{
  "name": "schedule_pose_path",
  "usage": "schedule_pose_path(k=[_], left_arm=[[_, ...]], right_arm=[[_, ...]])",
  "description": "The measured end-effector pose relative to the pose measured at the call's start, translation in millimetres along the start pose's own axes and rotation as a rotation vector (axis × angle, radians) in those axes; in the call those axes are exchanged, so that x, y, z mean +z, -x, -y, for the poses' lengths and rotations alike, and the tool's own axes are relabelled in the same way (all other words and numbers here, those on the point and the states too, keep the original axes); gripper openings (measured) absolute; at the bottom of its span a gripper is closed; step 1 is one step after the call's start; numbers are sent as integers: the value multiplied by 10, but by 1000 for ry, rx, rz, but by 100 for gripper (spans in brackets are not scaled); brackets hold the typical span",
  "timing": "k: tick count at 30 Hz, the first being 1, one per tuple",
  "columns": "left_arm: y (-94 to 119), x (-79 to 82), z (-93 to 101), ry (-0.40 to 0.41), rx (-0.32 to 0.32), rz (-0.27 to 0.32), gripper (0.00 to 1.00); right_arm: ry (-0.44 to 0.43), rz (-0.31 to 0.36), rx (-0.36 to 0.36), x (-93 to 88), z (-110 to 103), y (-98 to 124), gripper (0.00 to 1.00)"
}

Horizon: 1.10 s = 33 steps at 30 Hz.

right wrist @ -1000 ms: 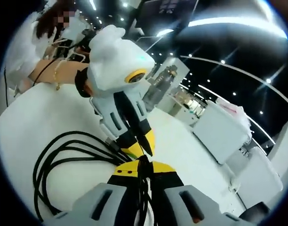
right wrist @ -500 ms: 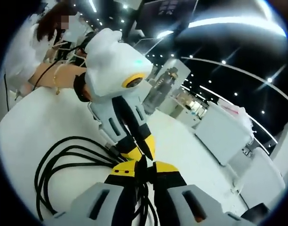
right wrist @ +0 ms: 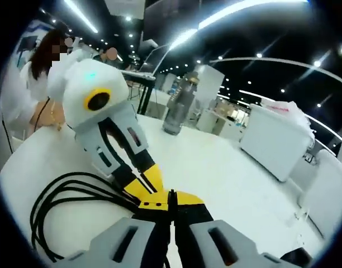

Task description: Coil the Type-C to USB data cable on the desktop and secure it with Velcro straps.

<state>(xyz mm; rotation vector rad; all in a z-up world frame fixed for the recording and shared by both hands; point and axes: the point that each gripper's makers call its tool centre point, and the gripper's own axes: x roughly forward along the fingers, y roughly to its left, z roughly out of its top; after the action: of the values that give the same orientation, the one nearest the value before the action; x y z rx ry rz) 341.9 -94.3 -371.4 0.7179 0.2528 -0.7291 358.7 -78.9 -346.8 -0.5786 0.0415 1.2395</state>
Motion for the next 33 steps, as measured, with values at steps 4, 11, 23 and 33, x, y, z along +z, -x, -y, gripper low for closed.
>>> schedule_pose_path(k=[4, 11, 23, 33], left_arm=[[-12, -27, -7, 24, -10, 4, 3], [-8, -67, -40, 61, -14, 5, 3], [81, -126, -118, 207, 40, 35, 3], [357, -24, -677, 444, 238, 200, 3]], right_arm=[[18, -41, 54, -147, -34, -197, 1], [79, 19, 141, -150, -73, -307, 1], [65, 107, -17, -27, 229, -281, 1], [-152, -103, 290, -215, -56, -377, 0]])
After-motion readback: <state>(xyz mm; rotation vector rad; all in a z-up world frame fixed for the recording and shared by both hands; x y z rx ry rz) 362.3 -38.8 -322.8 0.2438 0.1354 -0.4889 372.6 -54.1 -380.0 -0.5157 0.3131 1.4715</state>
